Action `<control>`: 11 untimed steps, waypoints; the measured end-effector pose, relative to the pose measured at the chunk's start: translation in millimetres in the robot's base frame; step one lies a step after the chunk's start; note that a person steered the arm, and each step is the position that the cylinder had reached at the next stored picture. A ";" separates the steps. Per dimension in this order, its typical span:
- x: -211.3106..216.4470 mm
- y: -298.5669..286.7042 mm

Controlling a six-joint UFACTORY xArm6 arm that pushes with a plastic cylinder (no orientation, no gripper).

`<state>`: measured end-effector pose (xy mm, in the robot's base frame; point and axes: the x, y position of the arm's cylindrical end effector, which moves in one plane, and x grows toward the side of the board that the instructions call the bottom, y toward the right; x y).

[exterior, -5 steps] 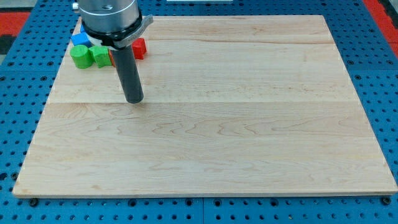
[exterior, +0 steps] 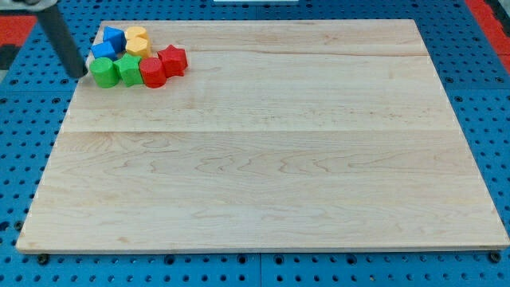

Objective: Place the blue triangle in between the yellow heart and the red star

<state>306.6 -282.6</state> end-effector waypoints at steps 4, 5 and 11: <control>-66.5 32.6; -60.8 109.8; -78.0 227.3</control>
